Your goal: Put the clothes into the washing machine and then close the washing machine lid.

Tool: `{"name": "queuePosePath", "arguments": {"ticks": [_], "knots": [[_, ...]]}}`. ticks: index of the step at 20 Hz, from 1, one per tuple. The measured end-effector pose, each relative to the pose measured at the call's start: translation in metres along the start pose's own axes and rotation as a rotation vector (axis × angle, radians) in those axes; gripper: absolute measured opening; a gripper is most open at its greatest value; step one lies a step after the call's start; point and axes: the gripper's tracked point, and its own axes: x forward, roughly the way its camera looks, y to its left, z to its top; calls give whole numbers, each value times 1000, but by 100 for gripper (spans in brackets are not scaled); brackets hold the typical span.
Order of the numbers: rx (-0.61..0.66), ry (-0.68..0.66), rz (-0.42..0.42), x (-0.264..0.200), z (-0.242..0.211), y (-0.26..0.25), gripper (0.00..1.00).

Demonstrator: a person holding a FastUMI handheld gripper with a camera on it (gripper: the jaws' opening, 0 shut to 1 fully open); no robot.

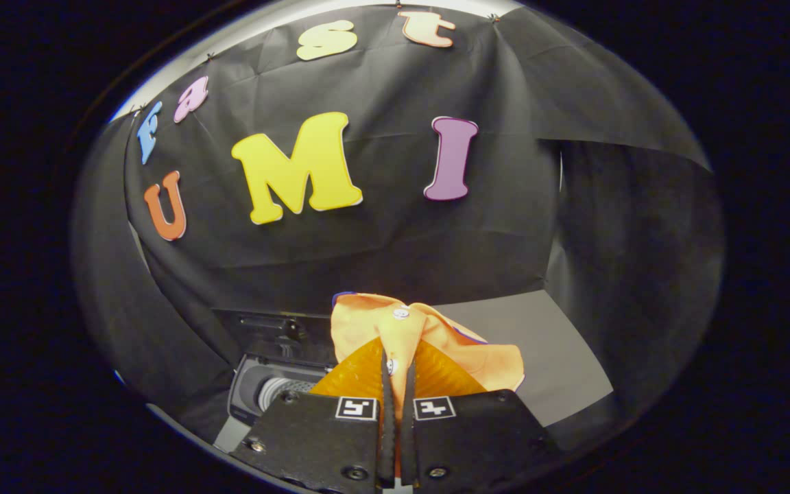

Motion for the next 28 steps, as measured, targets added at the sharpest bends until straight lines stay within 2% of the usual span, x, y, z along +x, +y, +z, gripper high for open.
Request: {"name": "queuePosePath", "arguments": {"ticks": [7, 14, 22, 28], "knots": [[-37, -107, 114, -40, 49, 86, 7], [-86, -141, 223, -59, 64, 179, 7], [-109, -48, 313, -14, 22, 254, 7], [-130, 66, 327, 38, -32, 284, 7]]}}
